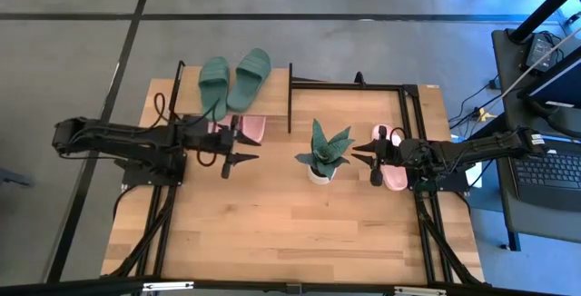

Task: Pick and place slides into the shelf
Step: Put the pink slipper under the shelf

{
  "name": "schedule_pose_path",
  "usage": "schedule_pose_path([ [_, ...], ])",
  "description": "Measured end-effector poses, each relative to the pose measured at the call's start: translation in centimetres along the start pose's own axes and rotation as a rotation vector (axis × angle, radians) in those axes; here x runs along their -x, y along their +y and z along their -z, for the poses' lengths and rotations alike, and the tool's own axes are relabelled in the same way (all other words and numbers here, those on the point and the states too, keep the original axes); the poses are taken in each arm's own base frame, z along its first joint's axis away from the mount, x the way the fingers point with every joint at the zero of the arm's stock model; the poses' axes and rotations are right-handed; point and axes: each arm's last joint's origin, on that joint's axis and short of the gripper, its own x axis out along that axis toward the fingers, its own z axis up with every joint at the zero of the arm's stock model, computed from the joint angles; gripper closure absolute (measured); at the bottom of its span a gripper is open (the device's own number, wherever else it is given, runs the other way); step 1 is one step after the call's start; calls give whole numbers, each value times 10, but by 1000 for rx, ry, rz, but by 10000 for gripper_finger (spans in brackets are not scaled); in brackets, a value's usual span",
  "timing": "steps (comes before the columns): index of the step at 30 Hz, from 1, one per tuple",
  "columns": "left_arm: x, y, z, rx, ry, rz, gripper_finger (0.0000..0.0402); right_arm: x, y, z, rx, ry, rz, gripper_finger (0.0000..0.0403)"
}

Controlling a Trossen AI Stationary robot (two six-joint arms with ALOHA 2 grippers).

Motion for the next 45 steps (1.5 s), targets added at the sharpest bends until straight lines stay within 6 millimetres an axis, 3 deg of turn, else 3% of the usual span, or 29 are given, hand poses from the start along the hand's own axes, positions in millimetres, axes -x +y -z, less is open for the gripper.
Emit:
schedule_pose_path([
  [6,15,-4,28,33,-30,0,242,0,0,0,-2,0,0,308],
  [11,24,-8,41,24,-48,10,242,0,0,-4,-7,-19,-1,308],
  [17,31,-10,48,21,-59,13,242,8,-2,-42,43,-28,64,308],
  [22,36,-11,55,20,-71,12,242,16,-5,-69,78,136,139,308],
  [26,40,-12,62,27,-71,13,242,16,-6,-80,35,285,197,308],
  [32,45,-12,64,24,-96,12,242,9,1,-75,-5,552,271,308],
  [45,47,-13,66,19,-82,12,242,-17,22,-43,63,877,306,308],
])
